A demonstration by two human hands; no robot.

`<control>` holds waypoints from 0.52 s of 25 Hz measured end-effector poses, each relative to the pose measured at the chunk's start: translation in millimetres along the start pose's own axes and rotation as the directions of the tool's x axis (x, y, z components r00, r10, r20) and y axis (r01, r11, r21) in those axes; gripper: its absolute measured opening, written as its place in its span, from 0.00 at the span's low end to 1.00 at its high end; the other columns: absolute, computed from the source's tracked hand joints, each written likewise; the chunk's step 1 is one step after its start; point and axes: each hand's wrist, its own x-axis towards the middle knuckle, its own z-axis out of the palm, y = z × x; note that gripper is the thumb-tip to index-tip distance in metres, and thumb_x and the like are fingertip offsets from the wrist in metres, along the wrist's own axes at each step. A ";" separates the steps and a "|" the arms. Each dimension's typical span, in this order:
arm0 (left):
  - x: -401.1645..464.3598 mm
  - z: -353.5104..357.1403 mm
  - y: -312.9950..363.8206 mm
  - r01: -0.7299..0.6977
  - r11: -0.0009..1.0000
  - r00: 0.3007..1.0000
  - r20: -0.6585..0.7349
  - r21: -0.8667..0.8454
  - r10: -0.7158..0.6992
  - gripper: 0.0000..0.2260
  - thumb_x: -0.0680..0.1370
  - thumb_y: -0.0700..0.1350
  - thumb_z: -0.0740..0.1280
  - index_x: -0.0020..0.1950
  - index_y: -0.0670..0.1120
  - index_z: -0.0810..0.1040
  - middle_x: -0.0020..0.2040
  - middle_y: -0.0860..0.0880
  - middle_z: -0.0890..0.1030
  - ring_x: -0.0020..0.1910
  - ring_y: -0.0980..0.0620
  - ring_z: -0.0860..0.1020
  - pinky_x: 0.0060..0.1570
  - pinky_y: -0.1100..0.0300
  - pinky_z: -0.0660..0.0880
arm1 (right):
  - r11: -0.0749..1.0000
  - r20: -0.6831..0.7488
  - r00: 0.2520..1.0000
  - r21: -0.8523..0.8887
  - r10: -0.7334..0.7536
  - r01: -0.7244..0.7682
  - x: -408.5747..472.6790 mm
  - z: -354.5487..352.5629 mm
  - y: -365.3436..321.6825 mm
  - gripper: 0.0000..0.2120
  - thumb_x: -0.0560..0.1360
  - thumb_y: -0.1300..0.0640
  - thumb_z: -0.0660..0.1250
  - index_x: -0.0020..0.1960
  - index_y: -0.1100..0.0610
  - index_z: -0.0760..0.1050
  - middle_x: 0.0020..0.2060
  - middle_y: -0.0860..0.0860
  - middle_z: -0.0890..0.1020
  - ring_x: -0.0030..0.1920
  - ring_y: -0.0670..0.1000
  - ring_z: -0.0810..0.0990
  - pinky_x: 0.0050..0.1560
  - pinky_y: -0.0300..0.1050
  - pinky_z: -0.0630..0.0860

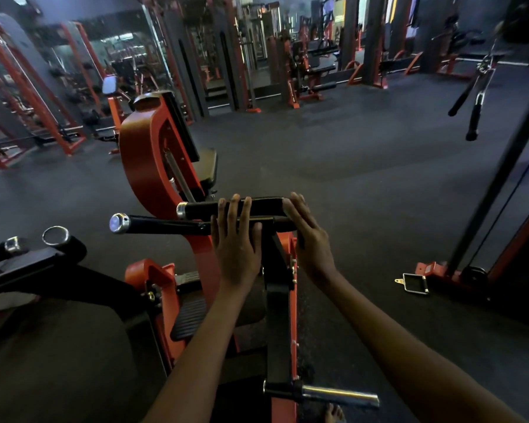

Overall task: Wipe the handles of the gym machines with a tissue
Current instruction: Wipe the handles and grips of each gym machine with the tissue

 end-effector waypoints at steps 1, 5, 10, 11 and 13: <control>2.0 -2.2 3.5 0.010 1.000 1.000 -0.017 0.016 -0.010 0.21 0.84 0.53 0.50 0.72 0.45 0.68 0.72 0.43 0.69 0.75 0.42 0.62 0.75 0.45 0.55 | 0.979 -0.095 0.977 0.091 0.191 -0.183 -12.2 4.5 4.1 0.23 0.76 0.58 0.54 0.70 0.61 0.66 0.70 0.52 0.65 0.70 0.47 0.63 0.70 0.36 0.62; 37.2 -7.8 15.9 -0.045 0.999 0.999 -0.018 0.019 0.045 0.23 0.84 0.55 0.47 0.62 0.42 0.76 0.61 0.42 0.77 0.65 0.41 0.72 0.72 0.46 0.59 | 0.608 -0.097 0.667 0.525 0.738 -0.596 -13.0 16.2 -32.1 0.18 0.81 0.63 0.54 0.65 0.44 0.66 0.47 0.41 0.81 0.40 0.36 0.78 0.43 0.32 0.76; 63.1 -3.5 14.0 -0.079 0.995 0.997 0.030 0.058 0.077 0.22 0.84 0.54 0.51 0.48 0.43 0.79 0.43 0.44 0.82 0.44 0.41 0.80 0.54 0.47 0.73 | 0.293 0.061 0.446 0.674 0.893 -0.678 -2.9 34.8 -18.6 0.15 0.81 0.61 0.56 0.64 0.51 0.74 0.46 0.43 0.78 0.39 0.37 0.75 0.39 0.31 0.73; 60.2 -2.0 13.8 -0.088 0.992 0.996 0.023 0.085 0.087 0.20 0.83 0.52 0.52 0.45 0.44 0.79 0.40 0.44 0.81 0.40 0.42 0.80 0.51 0.48 0.72 | 0.203 0.145 0.398 0.676 0.906 -0.708 -1.5 35.2 -6.8 0.12 0.81 0.61 0.57 0.57 0.54 0.77 0.41 0.47 0.77 0.37 0.40 0.72 0.36 0.32 0.70; 55.7 0.4 13.7 -0.096 0.990 0.995 0.006 0.098 0.096 0.19 0.83 0.51 0.53 0.43 0.44 0.78 0.37 0.45 0.80 0.38 0.43 0.78 0.50 0.51 0.71 | 0.041 0.280 0.335 0.711 0.900 -0.702 3.6 30.8 13.5 0.11 0.79 0.67 0.57 0.43 0.59 0.75 0.34 0.52 0.72 0.32 0.45 0.70 0.31 0.35 0.68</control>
